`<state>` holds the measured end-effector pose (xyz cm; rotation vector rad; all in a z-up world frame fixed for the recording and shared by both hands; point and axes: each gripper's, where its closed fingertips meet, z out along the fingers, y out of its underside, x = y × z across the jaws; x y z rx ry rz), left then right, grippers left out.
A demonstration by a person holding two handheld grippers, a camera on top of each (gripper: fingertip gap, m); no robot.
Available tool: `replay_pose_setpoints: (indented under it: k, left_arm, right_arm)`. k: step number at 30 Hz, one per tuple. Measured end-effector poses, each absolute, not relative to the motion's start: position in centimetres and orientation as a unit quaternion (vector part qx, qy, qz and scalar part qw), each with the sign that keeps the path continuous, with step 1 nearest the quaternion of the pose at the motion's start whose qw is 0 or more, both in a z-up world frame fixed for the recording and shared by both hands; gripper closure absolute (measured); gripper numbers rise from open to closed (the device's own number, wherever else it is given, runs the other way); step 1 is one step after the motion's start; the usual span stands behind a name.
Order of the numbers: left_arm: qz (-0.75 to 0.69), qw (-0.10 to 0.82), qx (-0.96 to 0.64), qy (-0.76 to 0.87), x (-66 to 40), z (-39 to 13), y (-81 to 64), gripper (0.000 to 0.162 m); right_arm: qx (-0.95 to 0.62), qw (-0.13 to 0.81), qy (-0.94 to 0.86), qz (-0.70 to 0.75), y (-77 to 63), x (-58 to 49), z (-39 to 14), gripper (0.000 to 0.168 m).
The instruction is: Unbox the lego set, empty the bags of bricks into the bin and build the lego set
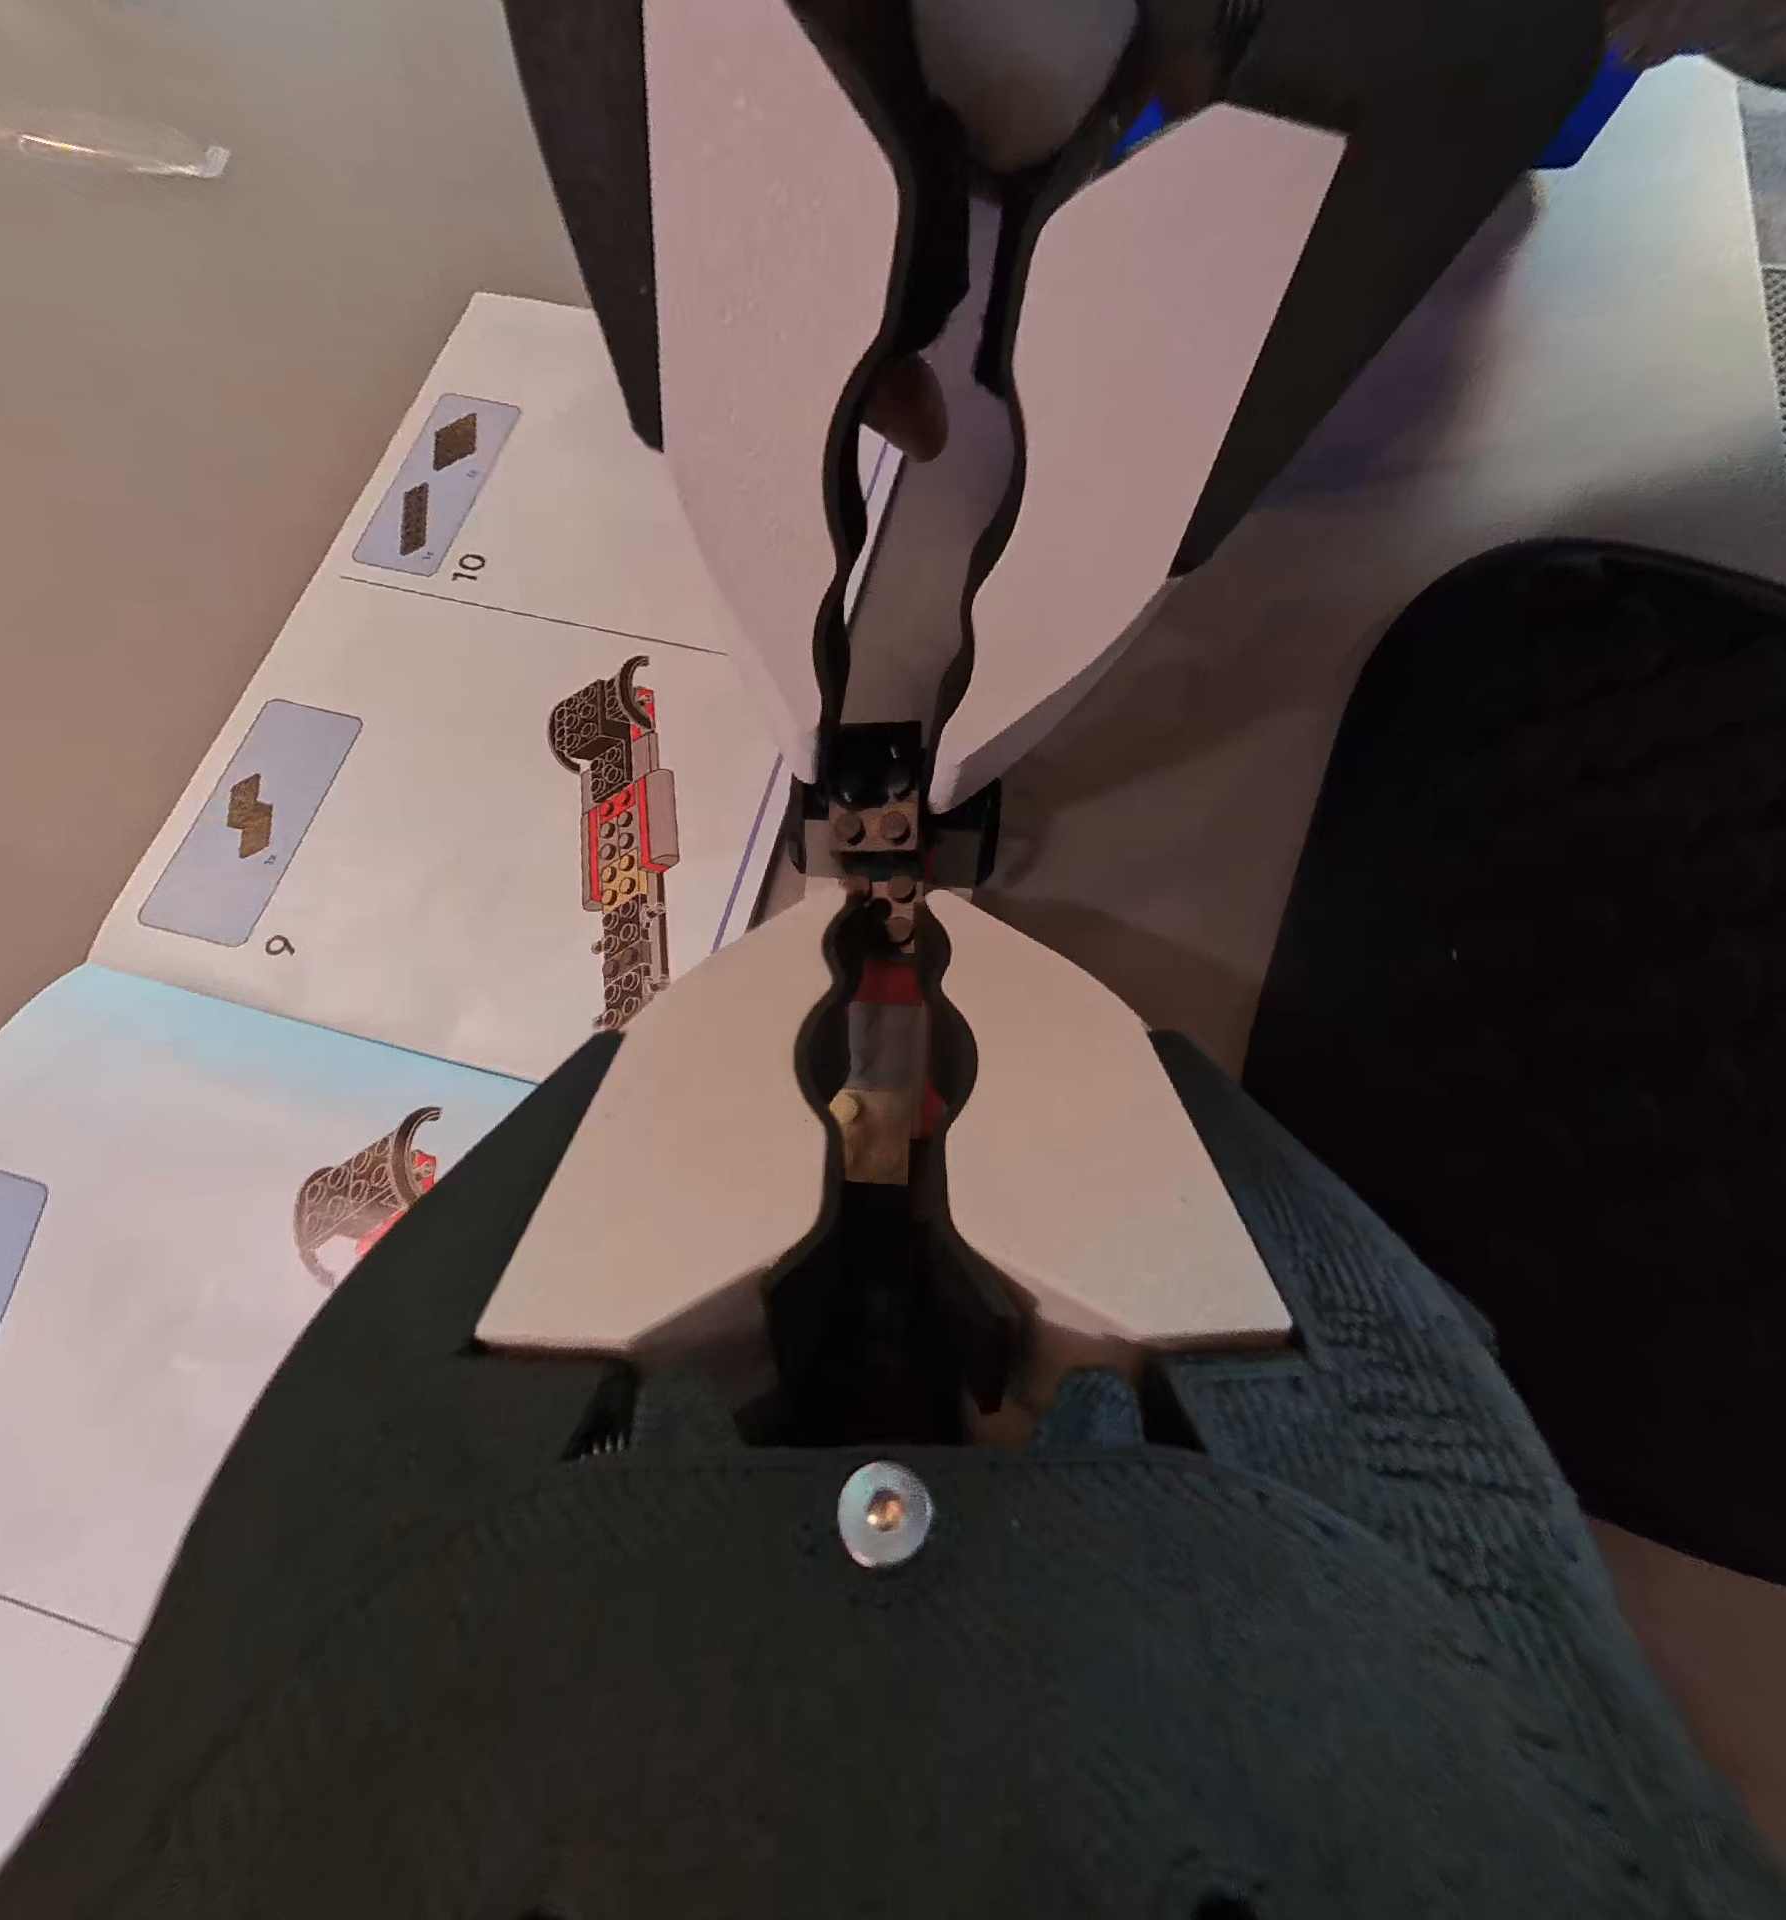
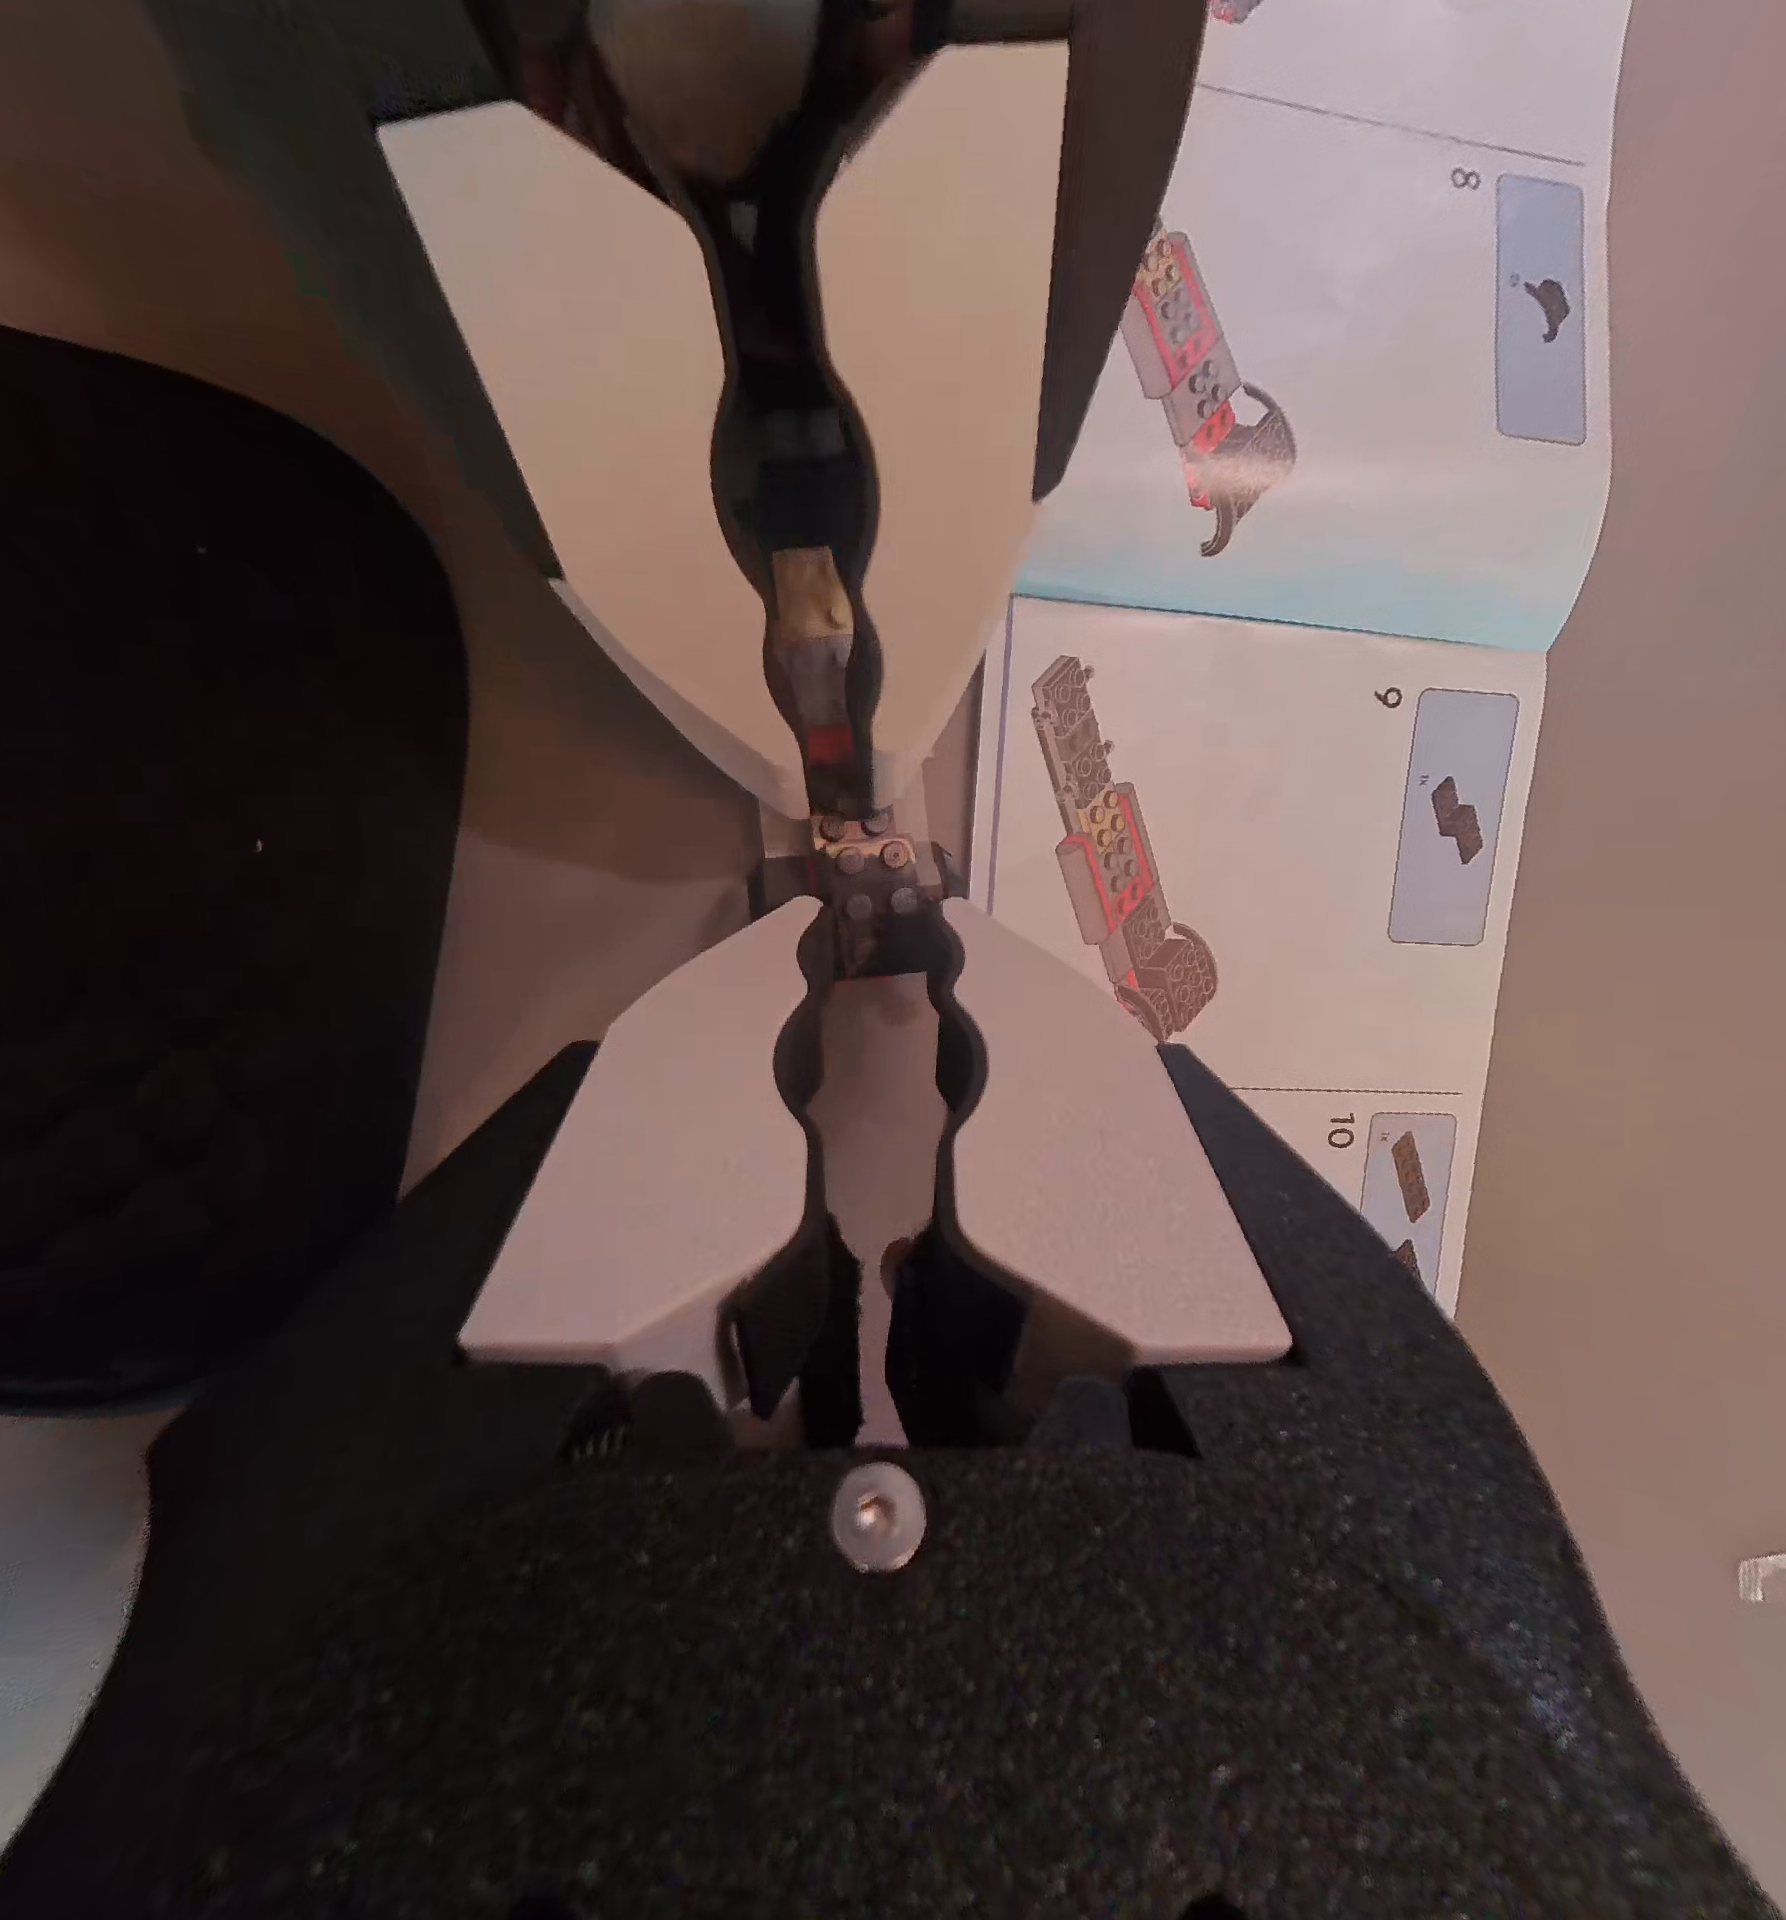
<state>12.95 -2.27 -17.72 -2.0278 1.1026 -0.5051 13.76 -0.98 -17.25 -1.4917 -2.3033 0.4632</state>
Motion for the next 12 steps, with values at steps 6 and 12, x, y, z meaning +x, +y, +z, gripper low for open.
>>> replay_pose_setpoints:
  k: [6,12]
  left_arm:
    - [-0.220,0.355,-0.804,0.424,13.14,-17.82,-2.51,0.158]
    - [-0.242,0.349,-0.809,0.408,12.90,-17.56,-2.44,0.161]
  right_arm:
    - [-0.525,0.171,-0.817,0.170,-1.03,13.80,-17.28,0.152]
    - [-0.522,0.159,-0.821,0.169,-1.18,13.78,-17.30,0.152]
